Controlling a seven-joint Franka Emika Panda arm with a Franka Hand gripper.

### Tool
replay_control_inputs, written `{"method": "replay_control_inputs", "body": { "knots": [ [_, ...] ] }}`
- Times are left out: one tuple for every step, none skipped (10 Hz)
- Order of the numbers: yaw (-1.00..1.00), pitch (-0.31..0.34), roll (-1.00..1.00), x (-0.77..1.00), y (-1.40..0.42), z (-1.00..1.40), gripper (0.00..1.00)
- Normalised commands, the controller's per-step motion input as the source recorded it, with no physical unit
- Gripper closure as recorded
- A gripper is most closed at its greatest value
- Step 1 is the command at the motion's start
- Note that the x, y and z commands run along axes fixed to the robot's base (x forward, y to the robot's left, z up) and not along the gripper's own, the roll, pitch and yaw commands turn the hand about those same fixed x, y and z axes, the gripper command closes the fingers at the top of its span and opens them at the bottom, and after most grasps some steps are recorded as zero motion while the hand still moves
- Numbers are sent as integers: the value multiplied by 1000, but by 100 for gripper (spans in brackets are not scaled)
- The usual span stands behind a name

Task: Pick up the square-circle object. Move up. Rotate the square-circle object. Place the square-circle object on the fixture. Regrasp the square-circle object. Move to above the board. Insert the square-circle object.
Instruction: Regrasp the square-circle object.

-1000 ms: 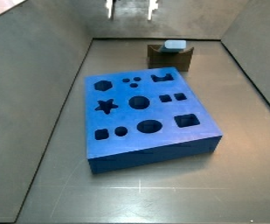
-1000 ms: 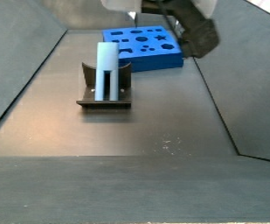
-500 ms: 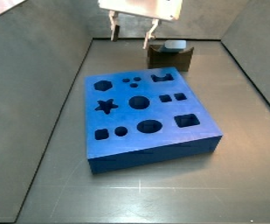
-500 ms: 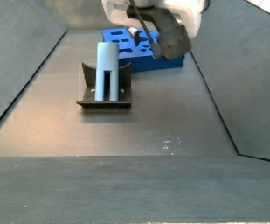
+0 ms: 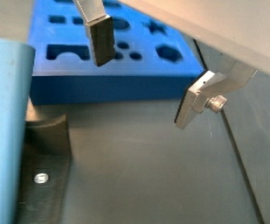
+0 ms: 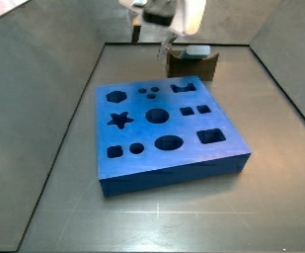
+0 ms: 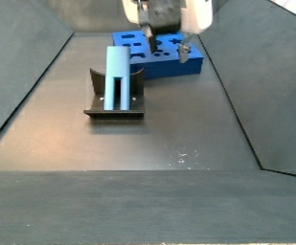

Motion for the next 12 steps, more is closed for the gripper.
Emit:
{"method": "replay_control_inputs", "body": {
  "knots": [
    [-914,-214,1000,-34,-14,-5,0],
    [-915,-210,1000,-31,-14,-11,0],
    [-917,-204,1000,-33,-12,-10,0],
    [-923,-187,1000,-32,-14,-12,0],
    [-929,-162,1000,-33,-8,-14,0],
    [-934,-103,1000,-33,-11,-4,0],
    [-938,-62,1000,-29,-9,2,0],
    [-935,44,1000,-22,-16,3,0],
    [-934,137,1000,-16,-15,-12,0],
    [-896,320,1000,-3,-15,-34,0],
    [-851,432,978,8,-16,-44,0],
    [-555,580,721,25,-17,-48,0]
  ]
}}
